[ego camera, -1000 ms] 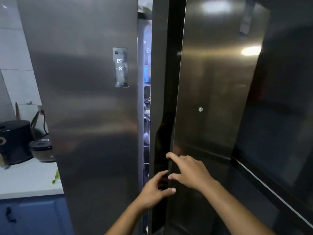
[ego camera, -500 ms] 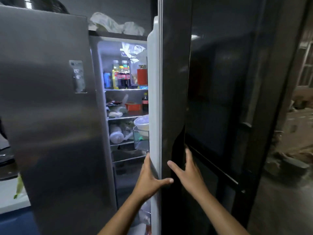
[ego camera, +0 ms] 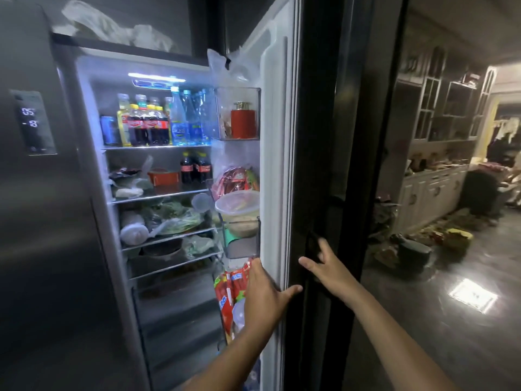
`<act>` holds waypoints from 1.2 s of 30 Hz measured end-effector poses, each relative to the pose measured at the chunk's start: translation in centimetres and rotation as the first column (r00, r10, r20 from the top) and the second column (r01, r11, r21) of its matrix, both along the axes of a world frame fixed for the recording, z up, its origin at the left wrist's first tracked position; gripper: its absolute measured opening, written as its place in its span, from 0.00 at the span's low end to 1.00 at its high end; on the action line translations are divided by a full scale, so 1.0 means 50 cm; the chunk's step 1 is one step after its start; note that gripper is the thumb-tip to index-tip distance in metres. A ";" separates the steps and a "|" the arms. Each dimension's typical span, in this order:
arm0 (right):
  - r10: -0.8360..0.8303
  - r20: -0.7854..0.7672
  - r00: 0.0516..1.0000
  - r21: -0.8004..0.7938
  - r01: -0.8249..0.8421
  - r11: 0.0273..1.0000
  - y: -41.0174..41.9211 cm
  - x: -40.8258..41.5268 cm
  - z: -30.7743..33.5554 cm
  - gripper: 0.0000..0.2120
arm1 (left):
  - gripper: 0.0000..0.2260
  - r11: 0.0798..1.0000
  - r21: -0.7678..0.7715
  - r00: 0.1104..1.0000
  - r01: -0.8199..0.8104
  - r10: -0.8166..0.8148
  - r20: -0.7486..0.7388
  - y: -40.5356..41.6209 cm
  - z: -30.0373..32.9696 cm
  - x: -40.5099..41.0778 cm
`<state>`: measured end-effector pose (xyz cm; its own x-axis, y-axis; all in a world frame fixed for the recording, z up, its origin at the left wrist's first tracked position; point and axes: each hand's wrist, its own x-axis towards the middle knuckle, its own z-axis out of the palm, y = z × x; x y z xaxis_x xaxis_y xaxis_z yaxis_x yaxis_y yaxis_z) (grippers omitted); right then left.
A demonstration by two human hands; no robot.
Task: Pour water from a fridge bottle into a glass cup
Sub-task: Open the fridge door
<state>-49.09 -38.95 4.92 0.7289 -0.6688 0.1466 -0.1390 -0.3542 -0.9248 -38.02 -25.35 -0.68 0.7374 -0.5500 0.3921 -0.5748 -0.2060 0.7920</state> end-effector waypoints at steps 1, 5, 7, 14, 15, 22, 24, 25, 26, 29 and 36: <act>0.000 0.004 1.000 0.013 0.000 1.000 -0.012 -0.008 -0.002 0.49 | 0.48 1.000 -0.007 1.000 0.012 -0.013 -0.001 -0.012 -0.002 -0.008; -0.017 0.029 0.999 0.081 0.014 0.997 -0.048 -0.035 -0.010 0.47 | 0.39 0.987 -0.053 0.988 0.154 -0.154 0.004 -0.035 0.000 -0.028; -0.040 0.013 0.999 0.068 0.039 0.997 -0.058 -0.046 -0.011 0.42 | 0.36 0.957 -0.091 0.958 0.275 -0.281 -0.062 -0.033 -0.001 -0.023; -0.362 0.452 0.815 -0.335 0.532 0.778 0.034 -0.054 0.093 0.21 | 0.32 0.919 -0.116 0.908 0.378 -0.392 -0.148 0.048 -0.001 0.088; -0.298 0.509 0.808 -0.385 0.523 0.761 0.066 -0.041 0.120 0.18 | 0.29 0.934 -0.108 0.925 0.342 -0.354 -0.139 0.064 0.011 0.113; 0.151 0.413 0.898 -0.504 0.087 0.859 0.188 0.199 0.249 0.12 | 0.15 0.983 -0.130 0.988 0.132 -0.141 -0.059 0.147 0.144 0.339; 0.193 0.371 0.908 -0.479 0.009 0.878 0.187 0.298 0.263 0.16 | 0.12 0.985 -0.142 0.994 0.092 -0.099 -0.038 0.165 0.185 0.410; 0.194 0.348 0.917 -0.463 -0.012 0.886 0.186 0.348 0.271 0.18 | 0.12 0.986 -0.149 0.997 0.073 -0.077 -0.022 0.174 0.206 0.445; 0.192 0.324 0.926 -0.450 -0.027 0.893 0.183 0.395 0.277 0.18 | 0.12 0.986 -0.160 0.998 0.053 -0.056 -0.010 0.182 0.227 0.478; 0.178 0.275 0.945 -0.420 -0.048 0.906 0.183 0.522 0.297 0.18 | 0.13 0.979 -0.203 1.000 -0.004 0.006 0.010 0.201 0.279 0.578; 0.107 0.250 0.962 -0.319 -0.023 0.948 0.141 0.736 0.331 0.20 | 0.20 0.978 -0.206 0.999 -0.020 0.027 0.030 0.179 0.374 0.774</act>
<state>-12.32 -31.89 21.49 0.6768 -0.5113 0.5297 0.1253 -0.6290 -0.7672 0.69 -16.41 18.04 0.7342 -0.4378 0.5190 -0.5977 -0.0542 0.7999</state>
